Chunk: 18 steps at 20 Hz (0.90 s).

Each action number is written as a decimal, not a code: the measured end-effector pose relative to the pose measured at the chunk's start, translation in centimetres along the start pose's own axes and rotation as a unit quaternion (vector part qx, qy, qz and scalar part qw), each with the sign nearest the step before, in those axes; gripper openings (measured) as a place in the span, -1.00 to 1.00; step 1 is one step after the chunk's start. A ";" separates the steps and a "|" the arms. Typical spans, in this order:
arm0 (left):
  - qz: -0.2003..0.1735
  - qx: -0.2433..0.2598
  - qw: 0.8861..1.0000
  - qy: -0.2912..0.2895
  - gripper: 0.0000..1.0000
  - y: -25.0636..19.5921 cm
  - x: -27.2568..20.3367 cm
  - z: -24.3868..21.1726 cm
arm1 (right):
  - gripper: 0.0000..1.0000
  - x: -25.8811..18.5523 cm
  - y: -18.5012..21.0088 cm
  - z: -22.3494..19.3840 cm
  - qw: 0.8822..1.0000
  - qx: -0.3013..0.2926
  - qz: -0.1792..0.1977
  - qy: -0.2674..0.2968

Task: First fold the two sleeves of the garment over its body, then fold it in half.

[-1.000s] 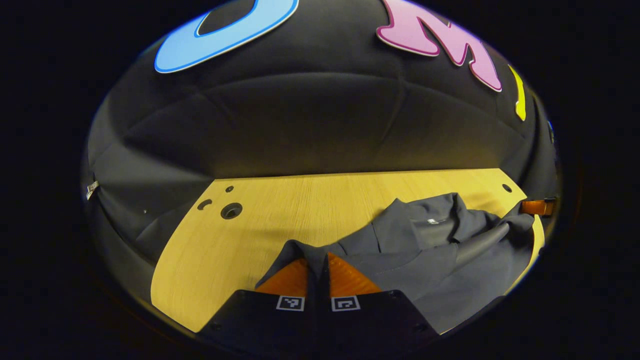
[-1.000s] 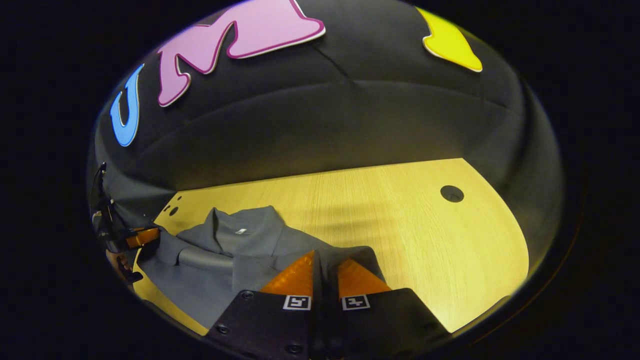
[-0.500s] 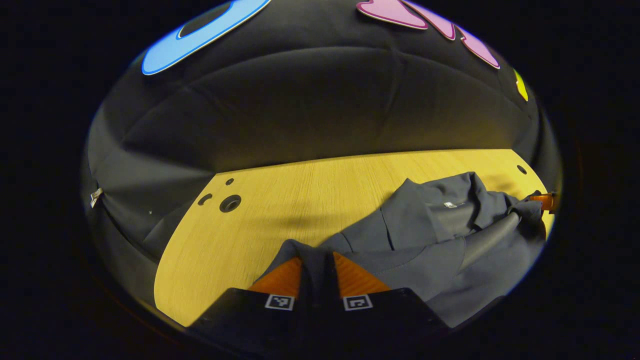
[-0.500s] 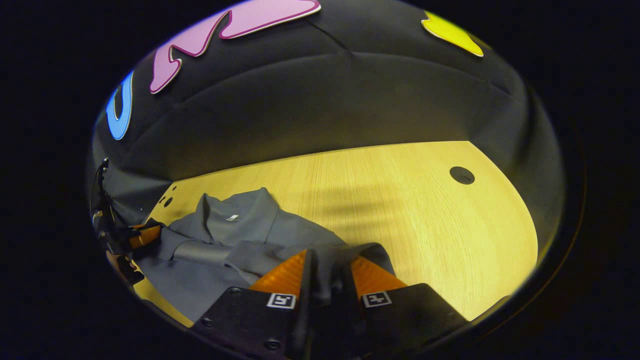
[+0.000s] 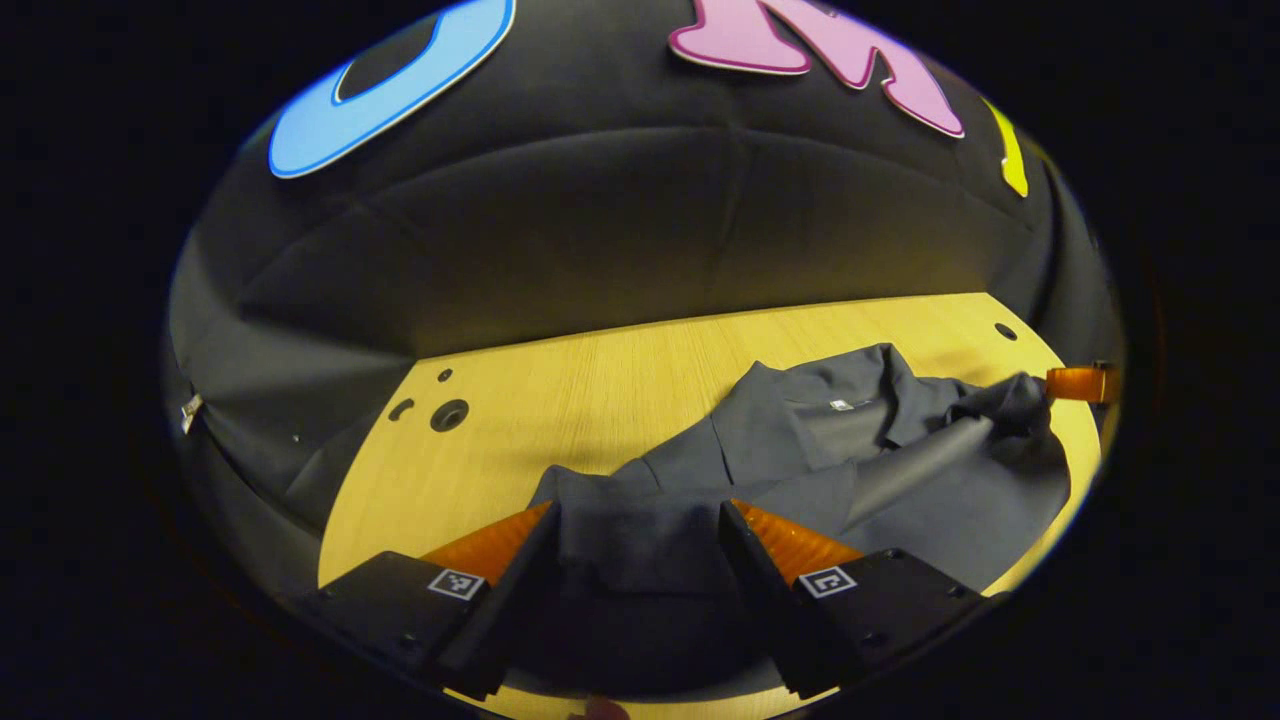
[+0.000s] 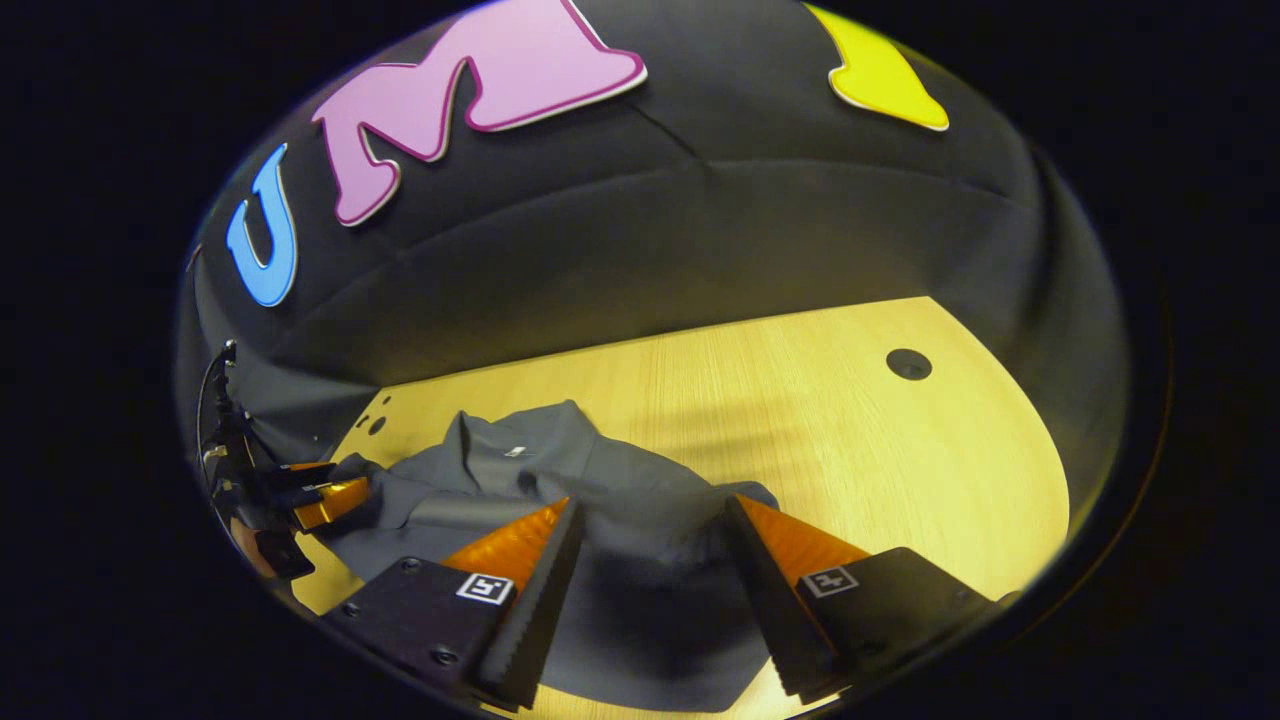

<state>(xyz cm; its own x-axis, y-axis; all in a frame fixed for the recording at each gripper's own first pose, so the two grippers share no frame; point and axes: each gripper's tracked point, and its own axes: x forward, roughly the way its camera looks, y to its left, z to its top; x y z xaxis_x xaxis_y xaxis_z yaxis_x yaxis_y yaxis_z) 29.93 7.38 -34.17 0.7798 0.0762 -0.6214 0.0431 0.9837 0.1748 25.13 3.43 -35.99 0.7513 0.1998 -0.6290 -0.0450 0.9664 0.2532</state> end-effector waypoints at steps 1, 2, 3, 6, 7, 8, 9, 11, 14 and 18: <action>-0.003 -0.002 1.000 -0.005 0.96 -0.2 -1.0 0.3 | 0.82 -1.0 0.2 0.3 1.000 -0.004 0.001 -0.006; -0.007 -0.008 1.000 -0.011 0.96 -0.5 -2.0 0.6 | 0.92 -2.0 0.4 0.4 1.000 -0.007 0.003 -0.010; -0.013 -0.014 1.000 -0.017 0.96 -0.8 -3.0 1.0 | 0.92 -2.8 0.2 0.7 1.000 -0.009 0.005 -0.014; -0.027 -0.030 0.999 -0.036 0.96 -1.4 -6.5 1.8 | 0.94 -5.7 1.1 0.8 1.000 -0.011 0.010 -0.023; -0.032 -0.033 0.998 -0.041 0.96 -1.6 -7.6 2.1 | 0.94 -6.8 1.4 0.8 1.000 -0.013 0.011 -0.025; -0.037 -0.034 0.998 -0.046 0.96 -1.9 -8.8 2.3 | 0.95 -7.6 1.7 0.8 0.999 -0.015 0.012 -0.028; -0.039 -0.033 0.997 -0.051 0.96 -2.0 -9.8 2.5 | 0.95 -8.6 2.0 0.8 0.999 -0.016 0.014 -0.030; -0.049 -0.033 0.997 -0.058 0.96 -2.5 -11.9 2.6 | 0.96 -10.4 2.7 1.0 0.999 -0.019 0.017 -0.036; -0.079 -0.045 0.994 -0.059 0.96 -3.8 -15.0 1.9 | 0.96 -13.2 3.6 1.3 0.998 -0.019 0.024 -0.046; -0.090 -0.057 0.993 -0.054 0.96 -4.1 -18.4 -0.1 | 0.95 -16.7 4.6 1.2 0.997 -0.024 0.030 -0.062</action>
<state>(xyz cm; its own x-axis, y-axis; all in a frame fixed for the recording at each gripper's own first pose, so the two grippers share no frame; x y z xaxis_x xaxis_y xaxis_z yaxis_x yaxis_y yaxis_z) 15.39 1.97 -23.52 0.8290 -0.1140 -0.5475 0.1214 0.9923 -0.0228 13.14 4.37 -23.46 0.8216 0.2382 -0.5179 -0.1211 0.9607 0.2497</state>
